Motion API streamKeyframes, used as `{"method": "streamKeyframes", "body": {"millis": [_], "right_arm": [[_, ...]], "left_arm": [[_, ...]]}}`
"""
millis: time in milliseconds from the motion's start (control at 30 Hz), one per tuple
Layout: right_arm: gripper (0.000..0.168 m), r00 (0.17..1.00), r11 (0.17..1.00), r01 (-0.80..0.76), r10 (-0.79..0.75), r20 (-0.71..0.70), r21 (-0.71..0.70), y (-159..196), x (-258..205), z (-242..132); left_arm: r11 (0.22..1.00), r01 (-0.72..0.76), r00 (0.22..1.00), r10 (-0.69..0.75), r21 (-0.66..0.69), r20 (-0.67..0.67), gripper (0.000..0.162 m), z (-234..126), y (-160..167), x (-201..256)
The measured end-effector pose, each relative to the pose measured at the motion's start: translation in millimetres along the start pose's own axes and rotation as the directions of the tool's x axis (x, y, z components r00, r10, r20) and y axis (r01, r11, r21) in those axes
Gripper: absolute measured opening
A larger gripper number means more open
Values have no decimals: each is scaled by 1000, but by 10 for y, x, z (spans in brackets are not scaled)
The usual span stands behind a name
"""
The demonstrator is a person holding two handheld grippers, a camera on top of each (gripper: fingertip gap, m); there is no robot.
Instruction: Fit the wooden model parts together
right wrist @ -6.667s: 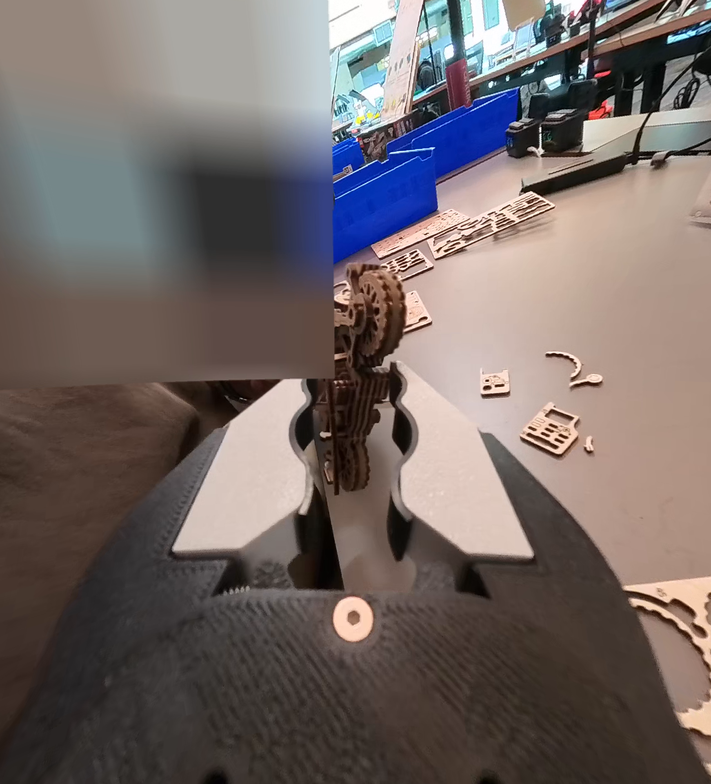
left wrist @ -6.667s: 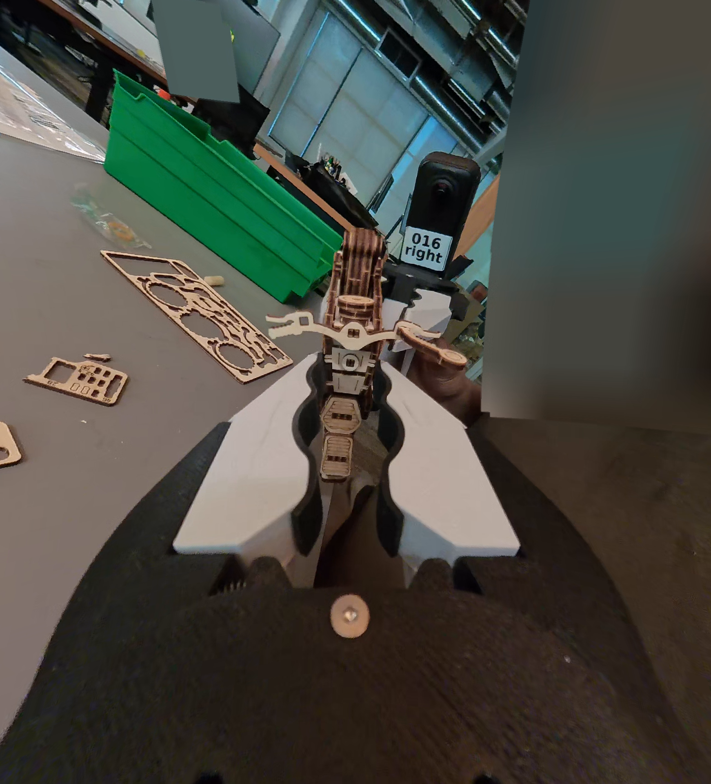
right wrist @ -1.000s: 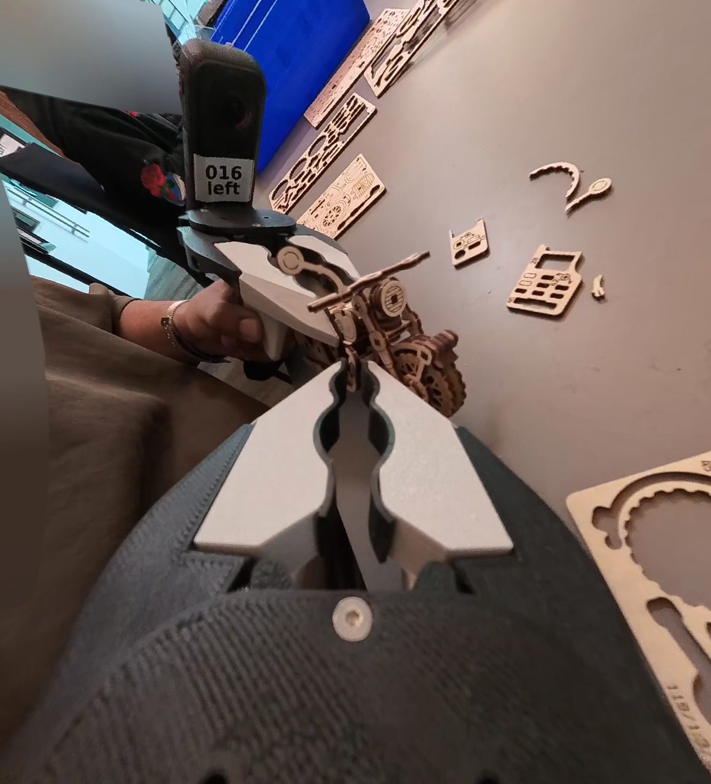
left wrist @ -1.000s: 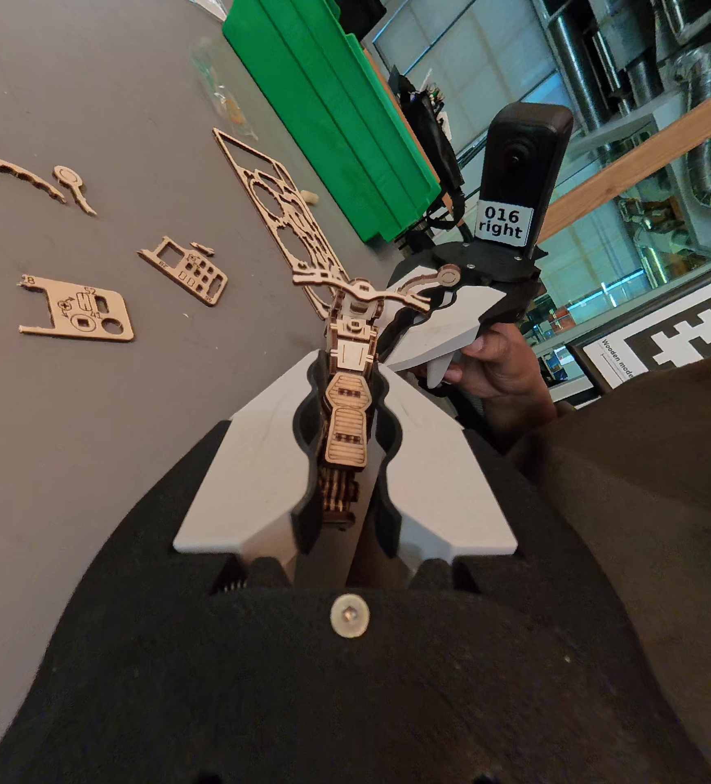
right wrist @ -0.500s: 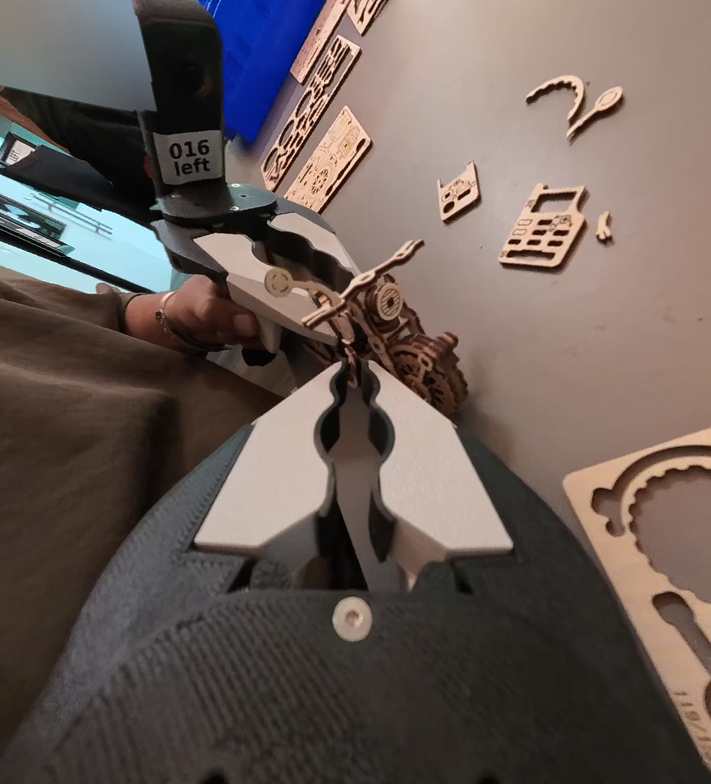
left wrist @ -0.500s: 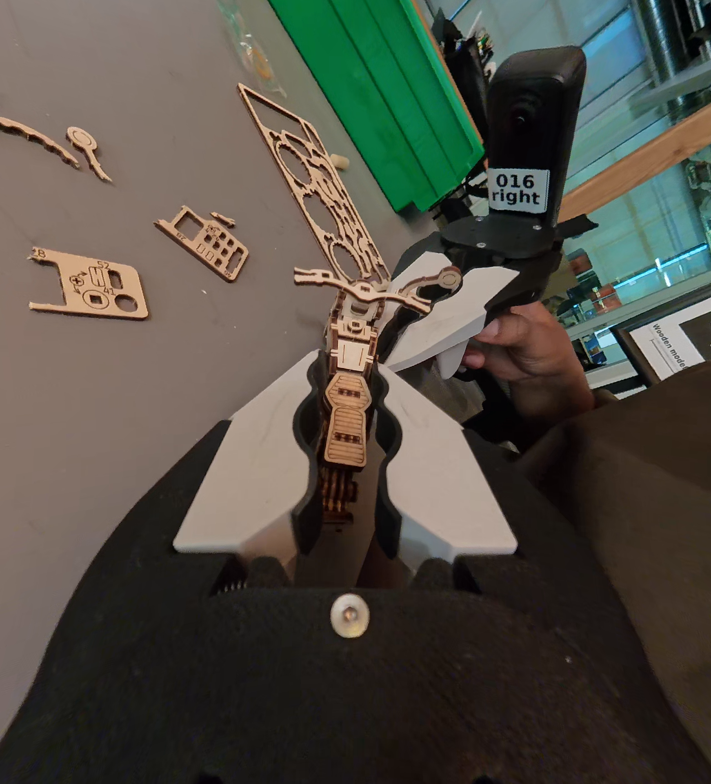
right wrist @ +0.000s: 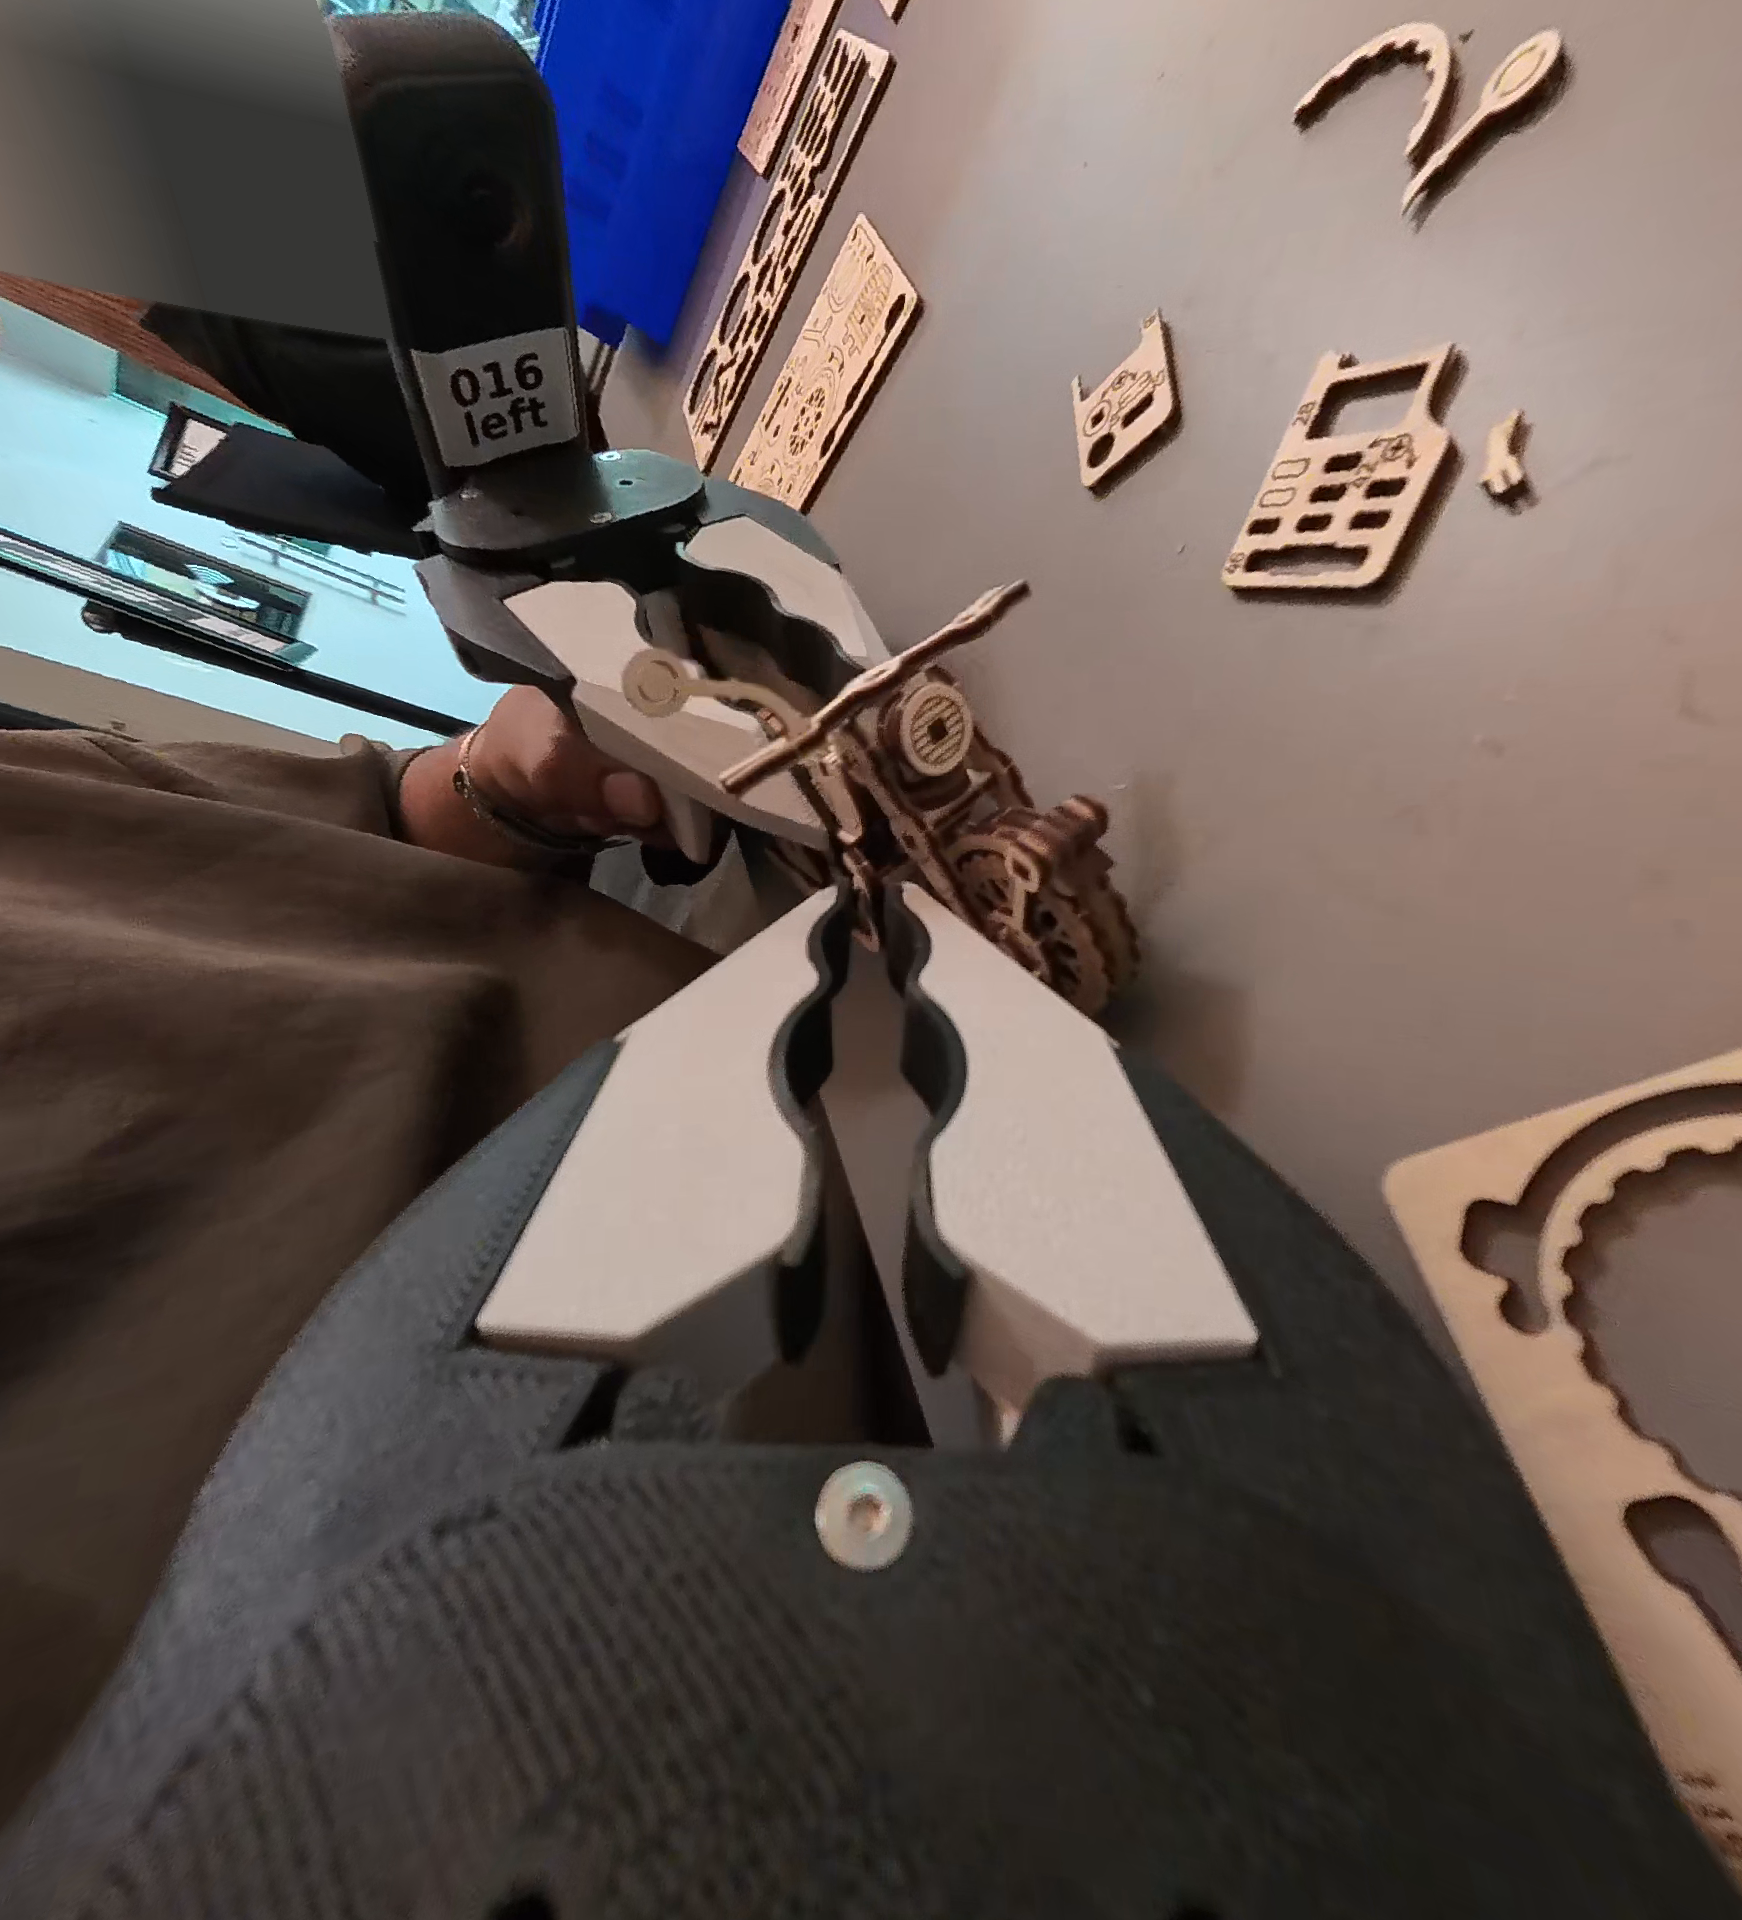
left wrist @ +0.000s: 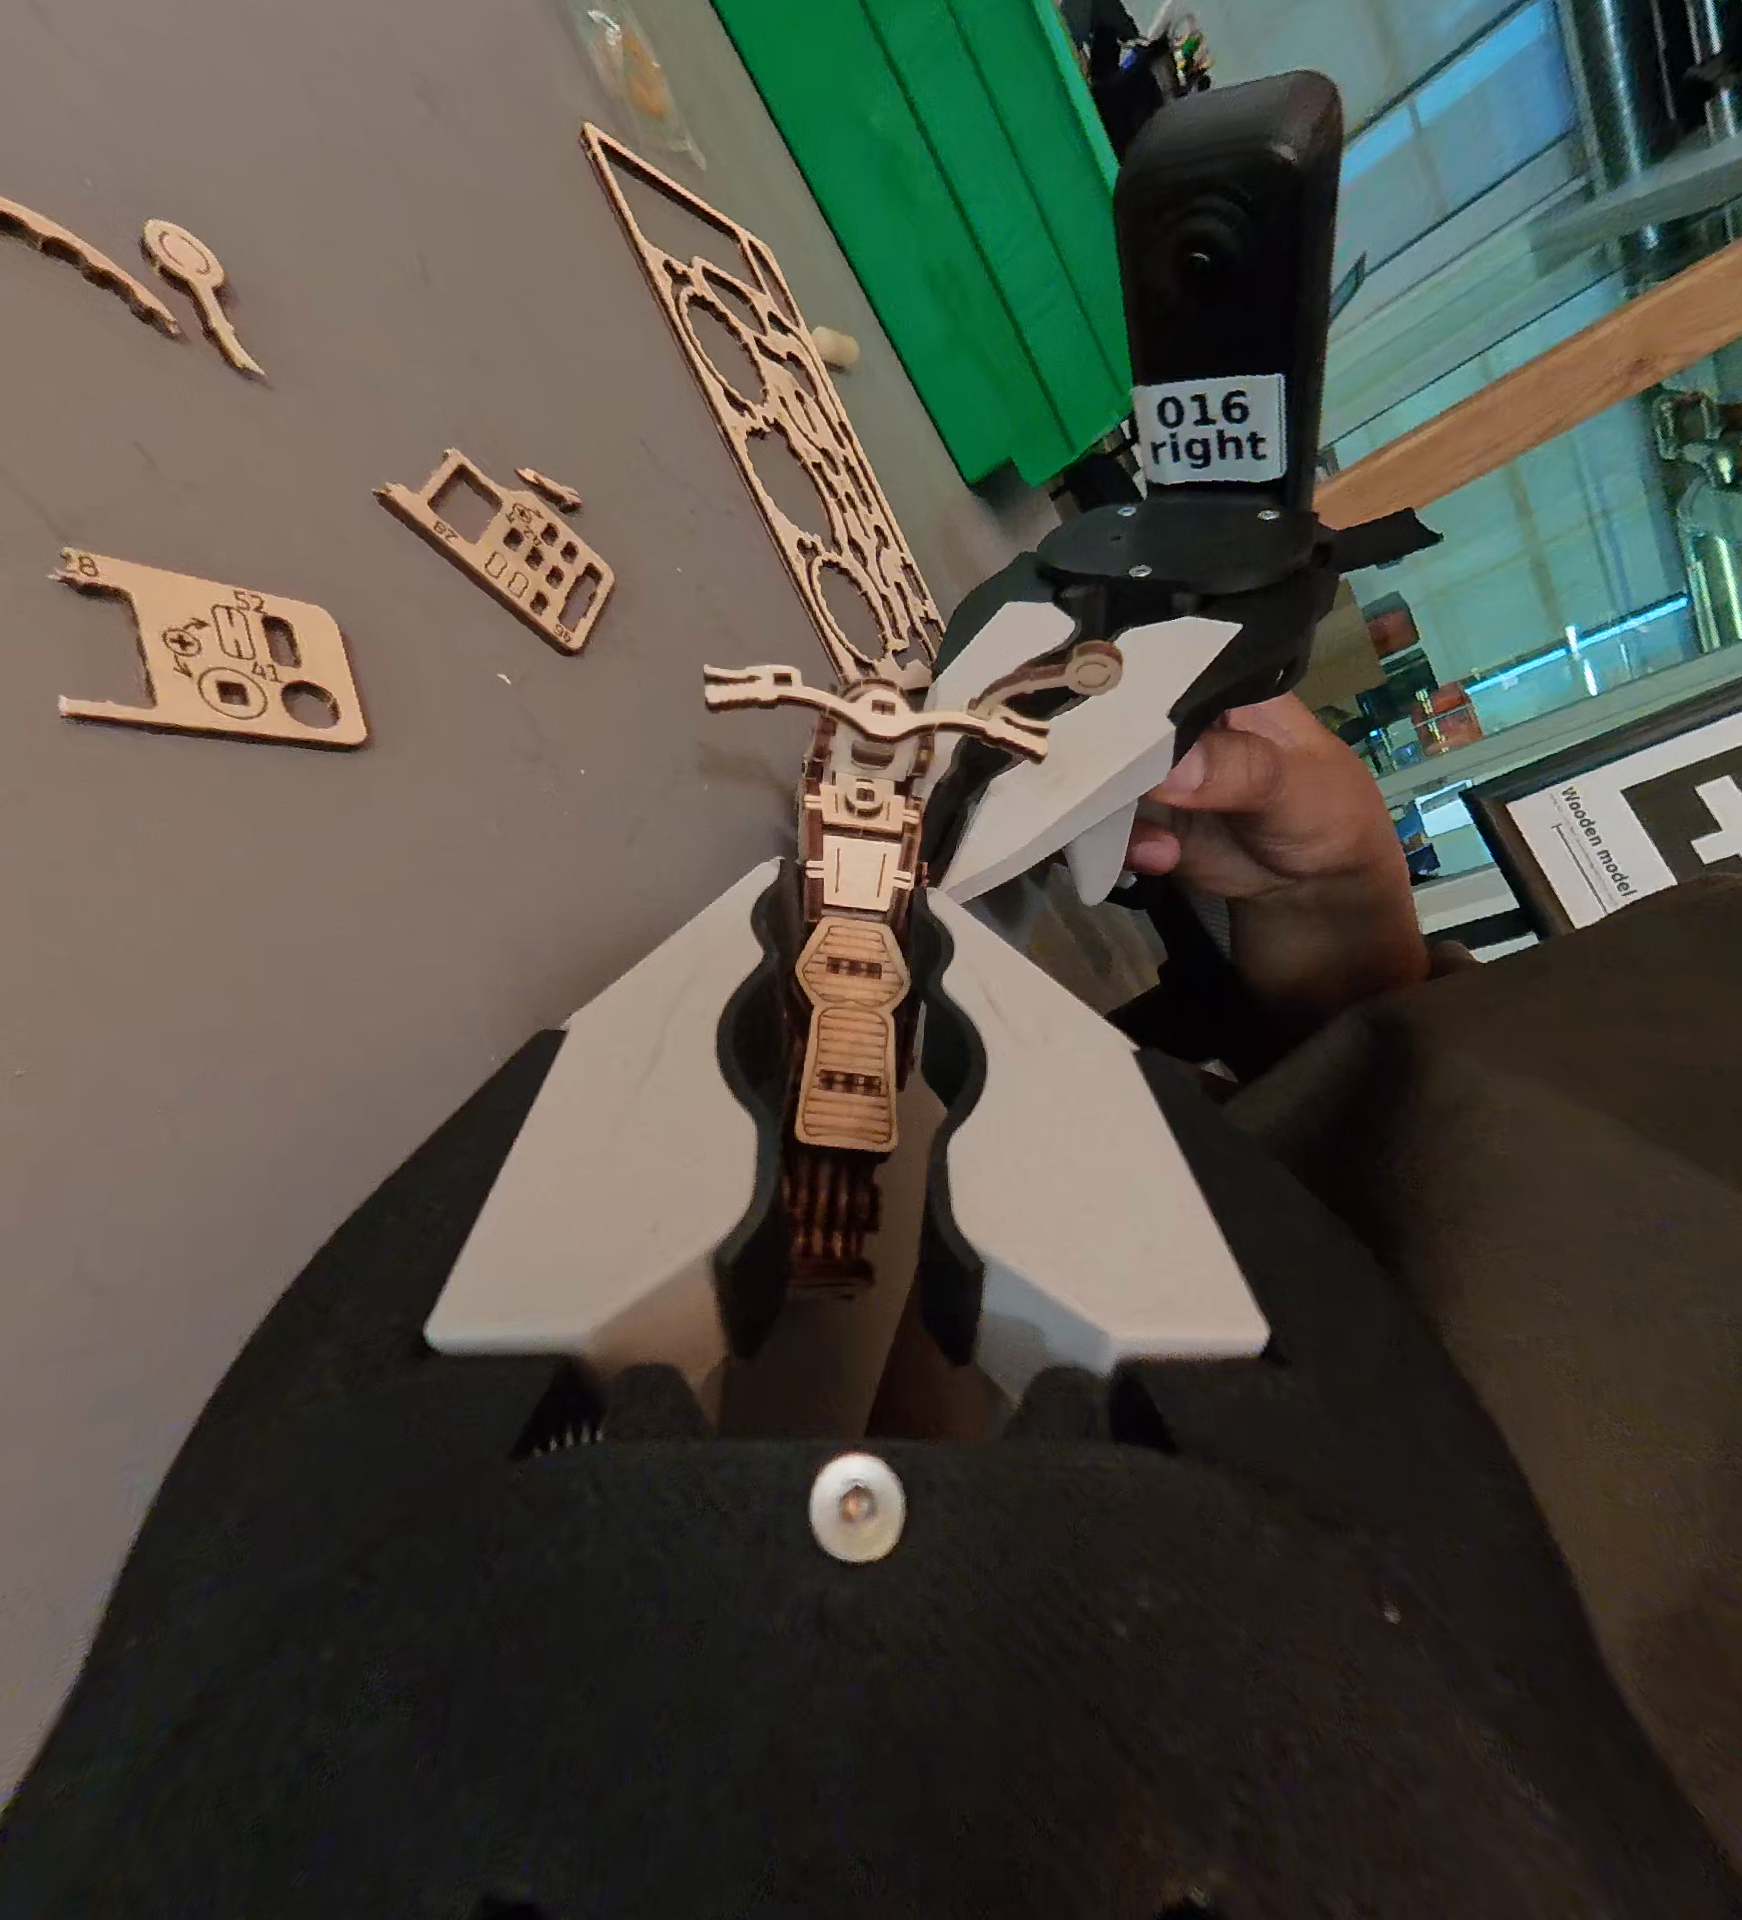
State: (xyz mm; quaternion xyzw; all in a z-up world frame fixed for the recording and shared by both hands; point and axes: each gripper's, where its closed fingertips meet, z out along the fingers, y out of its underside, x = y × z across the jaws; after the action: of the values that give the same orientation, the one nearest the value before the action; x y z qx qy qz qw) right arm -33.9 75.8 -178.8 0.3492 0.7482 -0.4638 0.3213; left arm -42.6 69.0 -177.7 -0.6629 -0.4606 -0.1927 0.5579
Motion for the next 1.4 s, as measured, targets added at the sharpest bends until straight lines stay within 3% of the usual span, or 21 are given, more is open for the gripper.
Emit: {"method": "streamKeyframes", "body": {"millis": [367,600,933,1400], "right_arm": [[5,1000,1000,11,-10,25,-19,40,-33,13],[5,999,1000,21,-20,31,-22,57,-54,21],[5,997,999,51,-51,58,13,3,-201,-9],[4,995,995,89,-91,43,32,-32,-271,-47]], "left_arm": [[999,10,999,-12,-48,-46,27,19,46,48],[998,-4,1000,2,-55,-29,21,26,63,37],[1000,-10,991,11,12,-131,20,-64,-24,174],[996,-71,985,79,60,-152,20,-88,-62,261]]}}
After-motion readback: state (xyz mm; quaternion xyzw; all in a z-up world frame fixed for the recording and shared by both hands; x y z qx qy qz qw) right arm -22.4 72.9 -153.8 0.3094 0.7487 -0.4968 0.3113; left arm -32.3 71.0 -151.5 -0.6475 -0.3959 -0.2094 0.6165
